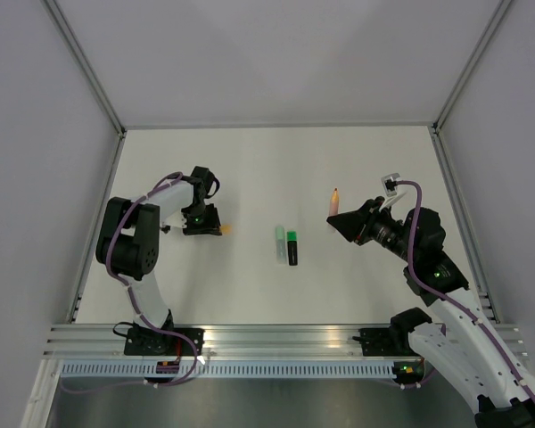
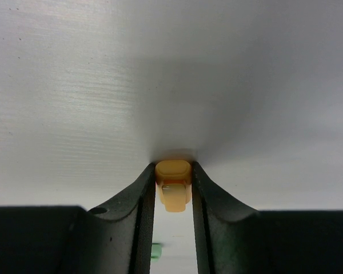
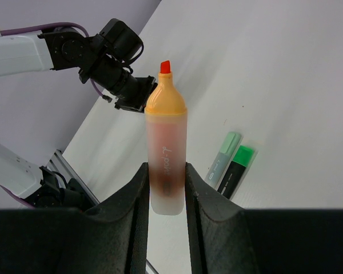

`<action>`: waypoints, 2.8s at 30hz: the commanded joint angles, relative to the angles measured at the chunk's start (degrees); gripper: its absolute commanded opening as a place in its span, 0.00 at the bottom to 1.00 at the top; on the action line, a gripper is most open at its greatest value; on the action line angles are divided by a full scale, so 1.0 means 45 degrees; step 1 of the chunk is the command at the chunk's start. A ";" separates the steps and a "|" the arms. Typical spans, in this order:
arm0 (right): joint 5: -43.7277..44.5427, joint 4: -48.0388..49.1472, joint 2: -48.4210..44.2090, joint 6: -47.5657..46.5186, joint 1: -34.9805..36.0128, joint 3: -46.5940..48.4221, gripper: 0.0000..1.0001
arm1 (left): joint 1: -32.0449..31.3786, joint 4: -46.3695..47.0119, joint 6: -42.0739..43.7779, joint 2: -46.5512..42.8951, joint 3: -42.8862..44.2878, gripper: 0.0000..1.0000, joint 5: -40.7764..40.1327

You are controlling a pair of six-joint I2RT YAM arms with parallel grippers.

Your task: Insert the pens into the pen caps

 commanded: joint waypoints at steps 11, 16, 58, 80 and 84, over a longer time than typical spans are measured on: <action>-0.0083 0.0322 -0.0187 -0.0058 0.0027 0.0480 0.00 | -0.0312 -0.1318 0.0178 0.1293 0.1277 0.54 -0.2421; -0.0025 0.0283 -0.0168 -0.0117 0.0047 0.0480 0.00 | -0.0371 -0.1045 0.0237 0.1450 0.1199 0.55 -0.2051; -0.1079 0.1802 0.0828 0.0254 0.0027 -0.0184 0.00 | -0.1035 0.2523 0.6167 -0.1026 -0.0321 0.02 -0.3846; -0.2548 0.7178 0.4968 -0.0408 0.4125 0.0302 0.00 | -0.1582 1.7743 1.3090 -1.0950 -0.5910 0.02 0.7928; -0.2642 0.7664 0.5360 -0.1308 0.5182 0.0421 0.00 | -0.1621 1.7997 1.2737 -1.1496 -0.5793 0.02 0.8301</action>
